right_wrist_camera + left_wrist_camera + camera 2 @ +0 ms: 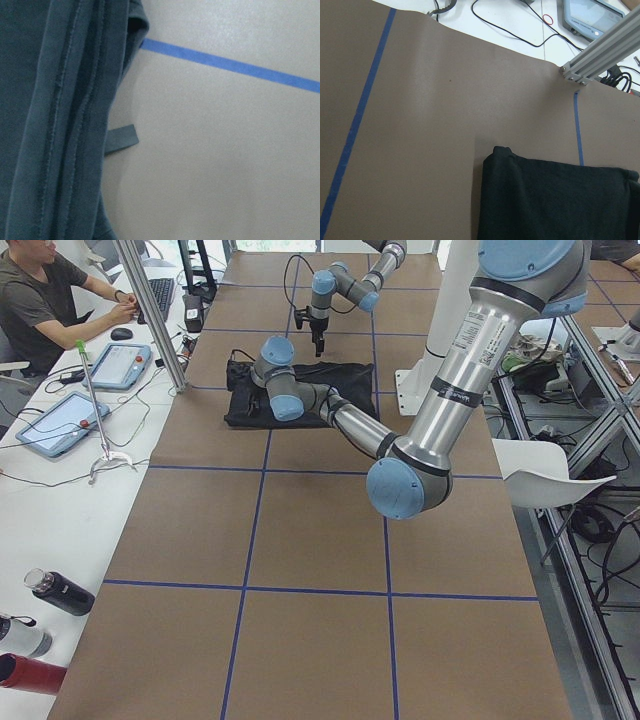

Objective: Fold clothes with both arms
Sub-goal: 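Slide the right gripper along the folded edge to the shirt's far corner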

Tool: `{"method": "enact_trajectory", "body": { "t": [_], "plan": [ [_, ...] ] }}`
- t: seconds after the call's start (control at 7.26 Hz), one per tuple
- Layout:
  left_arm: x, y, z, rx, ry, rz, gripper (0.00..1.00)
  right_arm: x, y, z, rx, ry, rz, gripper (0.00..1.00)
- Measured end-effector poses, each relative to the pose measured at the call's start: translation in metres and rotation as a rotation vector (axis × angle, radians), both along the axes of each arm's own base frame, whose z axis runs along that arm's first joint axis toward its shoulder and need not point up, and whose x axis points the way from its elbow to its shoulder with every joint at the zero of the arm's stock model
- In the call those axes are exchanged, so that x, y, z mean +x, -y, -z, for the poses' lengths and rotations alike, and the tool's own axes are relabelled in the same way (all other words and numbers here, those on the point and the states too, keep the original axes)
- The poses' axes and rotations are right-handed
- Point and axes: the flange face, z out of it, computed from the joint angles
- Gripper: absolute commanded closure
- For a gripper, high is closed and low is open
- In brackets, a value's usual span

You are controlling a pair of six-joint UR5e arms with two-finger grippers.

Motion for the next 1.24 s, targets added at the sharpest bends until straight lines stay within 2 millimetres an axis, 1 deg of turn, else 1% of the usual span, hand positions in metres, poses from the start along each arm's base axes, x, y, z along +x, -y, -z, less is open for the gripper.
{"method": "enact_trajectory", "body": {
  "t": [0.14,0.28,0.41,0.55,0.69,0.83,0.96,1.1,1.24],
  "plan": [
    [0.0,0.0,0.0,0.0,0.0,0.0,0.0,0.013,0.008,0.016,0.0,0.036,-0.008,0.0],
    [0.0,0.0,0.0,0.0,0.001,0.0,0.0,0.015,0.013,0.034,0.016,0.059,-0.015,0.0],
    [0.0,0.0,-0.001,0.0,0.001,0.0,0.0,0.007,0.018,0.048,0.035,0.066,-0.023,0.0],
    [0.0,0.0,-0.001,0.001,0.001,-0.001,0.0,-0.007,0.028,0.063,0.049,0.066,-0.032,0.0],
    [0.0,0.0,-0.001,0.002,0.001,-0.001,0.0,-0.021,0.043,0.075,0.058,0.059,-0.048,0.0],
    [0.0,0.0,-0.001,0.002,0.002,-0.002,0.0,-0.035,0.062,0.084,0.074,0.043,-0.078,0.0],
    [-0.001,0.0,-0.004,0.0,0.004,-0.002,0.0,-0.051,0.086,0.09,0.101,0.026,-0.119,0.0],
    [-0.001,-0.001,-0.007,-0.002,0.006,-0.003,0.0,-0.068,0.111,0.091,0.127,0.013,-0.158,0.0],
    [-0.001,-0.001,-0.009,-0.002,0.007,-0.003,0.0,-0.082,0.133,0.086,0.148,0.0,-0.187,0.0]
  ]
}}
